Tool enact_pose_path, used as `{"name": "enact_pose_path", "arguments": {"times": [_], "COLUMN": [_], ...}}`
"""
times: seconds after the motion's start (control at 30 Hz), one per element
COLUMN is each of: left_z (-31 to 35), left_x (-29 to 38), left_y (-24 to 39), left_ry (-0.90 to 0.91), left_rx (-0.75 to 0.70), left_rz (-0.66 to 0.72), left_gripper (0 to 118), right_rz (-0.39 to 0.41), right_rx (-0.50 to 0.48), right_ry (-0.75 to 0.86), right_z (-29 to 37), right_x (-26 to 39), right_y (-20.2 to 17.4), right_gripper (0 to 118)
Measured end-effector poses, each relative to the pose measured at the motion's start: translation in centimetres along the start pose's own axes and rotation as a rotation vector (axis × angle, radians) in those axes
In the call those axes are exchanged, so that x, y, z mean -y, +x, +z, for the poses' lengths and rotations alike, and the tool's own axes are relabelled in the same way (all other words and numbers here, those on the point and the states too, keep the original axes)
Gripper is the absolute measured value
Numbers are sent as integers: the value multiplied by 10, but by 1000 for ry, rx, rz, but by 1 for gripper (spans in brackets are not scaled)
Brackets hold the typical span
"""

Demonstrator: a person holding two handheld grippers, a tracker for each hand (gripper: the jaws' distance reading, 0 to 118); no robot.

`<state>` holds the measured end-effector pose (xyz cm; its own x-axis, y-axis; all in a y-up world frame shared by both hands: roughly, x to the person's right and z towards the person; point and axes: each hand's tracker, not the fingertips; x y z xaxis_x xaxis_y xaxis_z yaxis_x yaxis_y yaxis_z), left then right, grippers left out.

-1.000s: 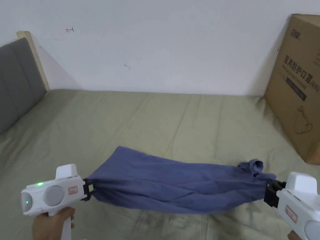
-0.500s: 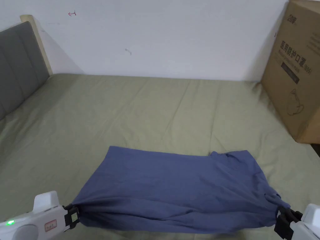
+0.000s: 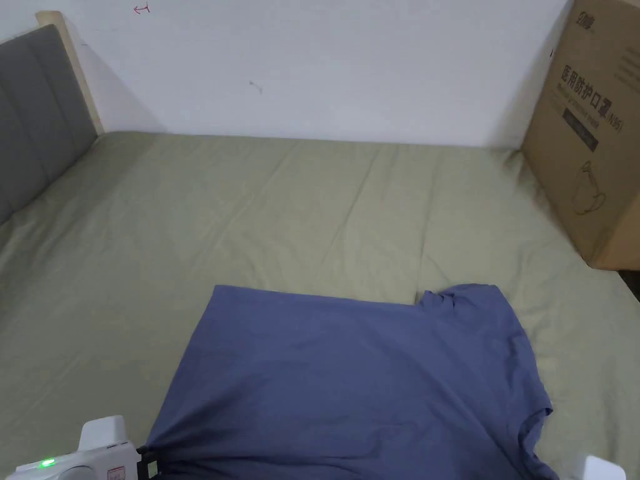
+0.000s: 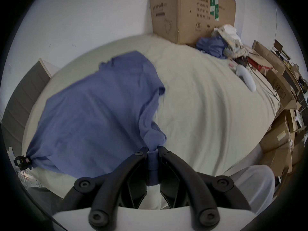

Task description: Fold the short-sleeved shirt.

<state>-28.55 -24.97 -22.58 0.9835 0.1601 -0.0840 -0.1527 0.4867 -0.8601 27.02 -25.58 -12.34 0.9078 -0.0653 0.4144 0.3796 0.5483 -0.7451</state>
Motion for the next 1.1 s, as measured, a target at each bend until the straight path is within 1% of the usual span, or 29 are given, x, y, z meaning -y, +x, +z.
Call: {"name": "enact_pose_path", "arguments": {"times": [0.03, 0.07, 0.13, 0.2, 0.23, 0.27, 0.3, 0.33, 0.37, 0.47, 0.53, 0.7, 0.8, 0.87, 0.93, 0.97, 1.0, 1.03, 1.07, 1.1], "left_z": [-4, -5, 0, 7, 13, 22, 30, 40, 52, 82, 101, 132, 137, 138, 136, 134, 132, 129, 124, 120], "left_x": [0, 0, -2, -7, -12, -16, -22, -29, -38, -61, -74, -99, -106, -108, -109, -110, -111, -113, -115, -116], "left_y": [0, 0, 4, 9, 13, 17, 22, 27, 33, 52, 65, 99, 116, 124, 130, 132, 135, 137, 137, 138], "left_ry": [-35, -29, -22, -7, 8, 35, 74, 110, 156, 271, 352, 553, 638, 670, 706, 708, 711, 711, 714, 713], "left_rx": [-7, -8, -20, -67, -73, -66, -51, -38, -30, 1, 23, 33, 22, 21, 55, 64, 72, 85, 105, 120], "left_rz": [2, 4, 2, -7, -21, -30, -38, -46, -53, -72, -86, -133, -160, -173, -189, -188, -187, -183, -175, -171], "left_gripper": [12, 15, 29, 67, 82, 94, 96, 96, 96, 96, 96, 96, 96, 90, 68, 51, 31, 18, 6, 0], "right_rz": [-5, -1, 0, 27, 57, 78, 98, 114, 131, 183, 203, 215, 220, 219, 221, 225, 227, 233, 237, 247], "right_rx": [3, 2, 9, 34, 29, 11, -4, -27, -35, -66, -79, -111, -107, -103, -98, -95, -90, -88, -83, -79], "right_ry": [-14, -25, -23, -4, 34, 71, 103, 146, 203, 353, 445, 635, 683, 707, 722, 731, 741, 749, 757, 763], "right_z": [-5, -13, -11, 0, 7, 17, 26, 44, 59, 99, 119, 155, 164, 164, 163, 163, 161, 160, 158, 157], "right_x": [1, 3, 1, -5, -11, -18, -25, -33, -44, -71, -86, -113, -120, -123, -125, -125, -126, -128, -129, -130], "right_y": [-1, 3, 0, -5, -7, -10, -12, -20, -26, -41, -49, -66, -73, -76, -80, -82, -82, -84, -86, -87], "right_gripper": [9, 9, 12, 31, 42, 58, 66, 70, 72, 72, 72, 72, 72, 71, 66, 56, 44, 27, 4, 1]}}
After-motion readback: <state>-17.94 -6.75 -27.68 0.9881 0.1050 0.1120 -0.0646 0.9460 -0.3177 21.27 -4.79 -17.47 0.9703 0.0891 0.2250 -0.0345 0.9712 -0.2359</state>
